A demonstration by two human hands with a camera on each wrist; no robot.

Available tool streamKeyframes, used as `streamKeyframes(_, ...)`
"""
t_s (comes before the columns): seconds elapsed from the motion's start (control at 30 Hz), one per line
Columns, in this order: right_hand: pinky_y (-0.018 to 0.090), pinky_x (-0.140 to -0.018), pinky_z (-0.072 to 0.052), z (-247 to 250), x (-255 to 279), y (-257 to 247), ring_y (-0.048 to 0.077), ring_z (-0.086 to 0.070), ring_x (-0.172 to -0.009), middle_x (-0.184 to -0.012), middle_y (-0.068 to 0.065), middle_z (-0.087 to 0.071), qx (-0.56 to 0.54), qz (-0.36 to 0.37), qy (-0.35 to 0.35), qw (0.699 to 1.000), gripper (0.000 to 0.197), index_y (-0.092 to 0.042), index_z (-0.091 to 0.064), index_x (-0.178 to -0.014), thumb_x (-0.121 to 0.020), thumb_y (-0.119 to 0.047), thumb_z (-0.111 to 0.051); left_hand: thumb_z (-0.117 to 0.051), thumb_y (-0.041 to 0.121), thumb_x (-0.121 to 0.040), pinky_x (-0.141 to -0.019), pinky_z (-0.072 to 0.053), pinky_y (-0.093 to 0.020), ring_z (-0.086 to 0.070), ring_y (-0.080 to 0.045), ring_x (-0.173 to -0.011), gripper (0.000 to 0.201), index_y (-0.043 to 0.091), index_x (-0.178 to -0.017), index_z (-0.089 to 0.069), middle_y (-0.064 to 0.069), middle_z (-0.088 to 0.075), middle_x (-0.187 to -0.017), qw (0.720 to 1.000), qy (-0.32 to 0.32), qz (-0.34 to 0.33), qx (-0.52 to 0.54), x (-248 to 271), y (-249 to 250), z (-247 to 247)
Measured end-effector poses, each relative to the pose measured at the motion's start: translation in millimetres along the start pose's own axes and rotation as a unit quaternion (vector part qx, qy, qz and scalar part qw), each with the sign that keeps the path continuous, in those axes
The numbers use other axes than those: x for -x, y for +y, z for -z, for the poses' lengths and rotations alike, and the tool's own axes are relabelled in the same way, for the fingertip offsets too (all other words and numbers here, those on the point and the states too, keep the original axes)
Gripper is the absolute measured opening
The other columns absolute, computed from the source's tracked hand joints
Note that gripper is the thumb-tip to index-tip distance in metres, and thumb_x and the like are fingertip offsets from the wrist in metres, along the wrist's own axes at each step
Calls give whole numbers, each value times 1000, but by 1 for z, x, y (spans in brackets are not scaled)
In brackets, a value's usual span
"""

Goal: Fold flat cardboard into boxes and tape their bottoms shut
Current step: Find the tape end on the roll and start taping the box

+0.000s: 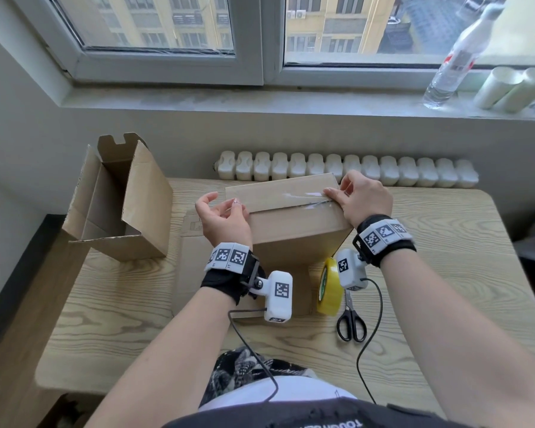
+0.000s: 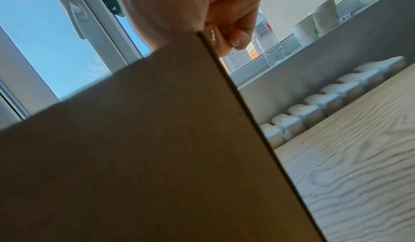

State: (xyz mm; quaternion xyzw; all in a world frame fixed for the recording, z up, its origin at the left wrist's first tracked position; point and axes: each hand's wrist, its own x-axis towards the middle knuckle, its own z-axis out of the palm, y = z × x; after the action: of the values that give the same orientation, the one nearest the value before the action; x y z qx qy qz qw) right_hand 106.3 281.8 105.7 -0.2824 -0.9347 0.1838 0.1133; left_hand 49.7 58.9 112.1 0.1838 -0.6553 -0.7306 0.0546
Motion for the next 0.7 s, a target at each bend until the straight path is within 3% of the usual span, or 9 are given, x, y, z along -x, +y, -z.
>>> streamKeyframes(0.2, 32, -68, -45, -1, 0, 2, 22, -62, -84, -82, -7, -64, 8, -5, -4, 1000, 43, -22, -59, -90, -86, -65, -57, -63, 4, -93, -57, -57, -30, -73, -21, -66, 13, 13, -100, -57, -9, -74, -83, 999, 1, 37, 8, -11, 6, 10)
streamKeyframes(0.33, 31, -69, -42, -2, 0, -2, 22, -63, -89, -88, -6, -68, 11, -9, -6, 1000, 42, -23, -62, -93, -87, -65, -57, -62, 12, -95, -53, -57, -30, -74, -19, -67, 6, 16, -91, -60, -3, -75, -79, 999, -8, -14, -48, -7, 6, 18)
streamKeyframes(0.43, 31, -69, -43, -4, 1, -4, 21, -63, -89, -88, -6, -69, 9, -5, -10, 1000, 42, -25, -62, -93, -86, -67, -56, -62, 21, -95, -59, -59, -35, -73, -15, -68, 11, 23, -85, -59, 3, -74, -75, 990, -17, -89, -105, -15, 4, 23)
streamKeyframes(0.5, 31, -69, -45, -5, 2, -5, 22, -63, -89, -88, -5, -69, 12, -5, -11, 1000, 42, -26, -61, -92, -86, -67, -55, -59, 29, -96, -65, -60, -38, -71, -11, -68, 9, 26, -88, -60, 9, -73, -75, 960, -21, -191, -206, -23, 4, 27)
streamKeyframes(0.57, 33, -70, -46, -6, 2, -5, 23, -63, -90, -88, -4, -70, 10, -7, -8, 1000, 42, -26, -61, -92, -86, -67, -56, -54, 33, -99, -69, -57, -39, -68, -19, -70, 14, 24, -93, -63, 7, -73, -79, 910, -14, -273, -312, -26, 8, 32)
streamKeyframes(0.7, 33, -71, -47, -5, 4, -7, 23, -63, -88, -89, -2, -70, 13, 1, -4, 1000, 42, -25, -62, -92, -85, -66, -57, -45, 30, -103, -64, -48, -34, -64, -31, -67, 21, 16, -100, -62, -4, -72, -76, 846, -28, -337, -411, -24, 8, 44)
